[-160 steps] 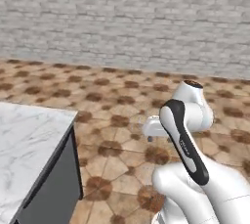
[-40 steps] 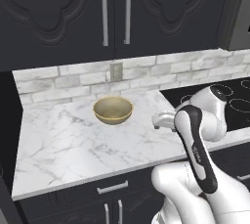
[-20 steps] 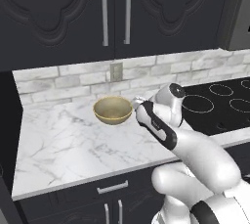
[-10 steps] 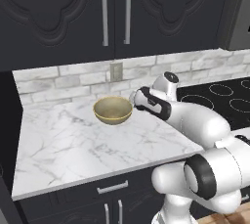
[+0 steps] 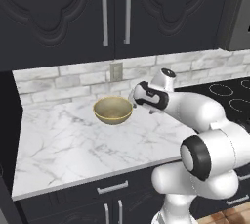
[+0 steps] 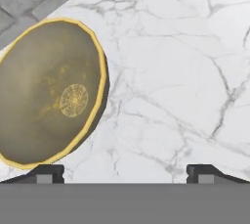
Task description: Pick the cup and bowl from the counter and place them on the counter next to the sink.
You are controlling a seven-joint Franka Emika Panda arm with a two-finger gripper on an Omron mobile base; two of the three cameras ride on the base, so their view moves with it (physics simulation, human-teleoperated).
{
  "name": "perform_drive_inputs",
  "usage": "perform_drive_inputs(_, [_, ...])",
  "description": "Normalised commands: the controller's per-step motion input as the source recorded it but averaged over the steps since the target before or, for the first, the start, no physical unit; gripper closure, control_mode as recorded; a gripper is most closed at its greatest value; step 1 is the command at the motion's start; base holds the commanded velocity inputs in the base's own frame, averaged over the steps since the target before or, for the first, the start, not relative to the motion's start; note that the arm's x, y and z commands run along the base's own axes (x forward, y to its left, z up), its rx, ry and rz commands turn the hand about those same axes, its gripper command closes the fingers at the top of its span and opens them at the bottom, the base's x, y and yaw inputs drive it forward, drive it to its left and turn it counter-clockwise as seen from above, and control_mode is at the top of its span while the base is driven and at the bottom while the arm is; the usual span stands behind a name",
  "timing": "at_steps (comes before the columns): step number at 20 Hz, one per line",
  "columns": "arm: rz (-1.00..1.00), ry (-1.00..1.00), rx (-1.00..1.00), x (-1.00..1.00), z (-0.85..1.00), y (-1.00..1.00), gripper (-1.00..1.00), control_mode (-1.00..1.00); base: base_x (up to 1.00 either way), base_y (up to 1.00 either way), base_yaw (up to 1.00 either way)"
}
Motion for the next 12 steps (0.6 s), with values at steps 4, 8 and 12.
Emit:
perform_drive_inputs(4, [0.0,0.0,0.0,0.03,-0.35,0.0,-1.0,-1.0,0.0,0.0,0.0])
perform_drive_inputs(8, [0.0,0.0,0.0,0.18,-0.2,0.0,-1.0,-1.0,0.0,0.0,0.0])
perform_drive_inputs(12, [0.0,0.0,0.0,0.2,-0.01,0.0,-1.0,-1.0,0.0,0.0,0.0])
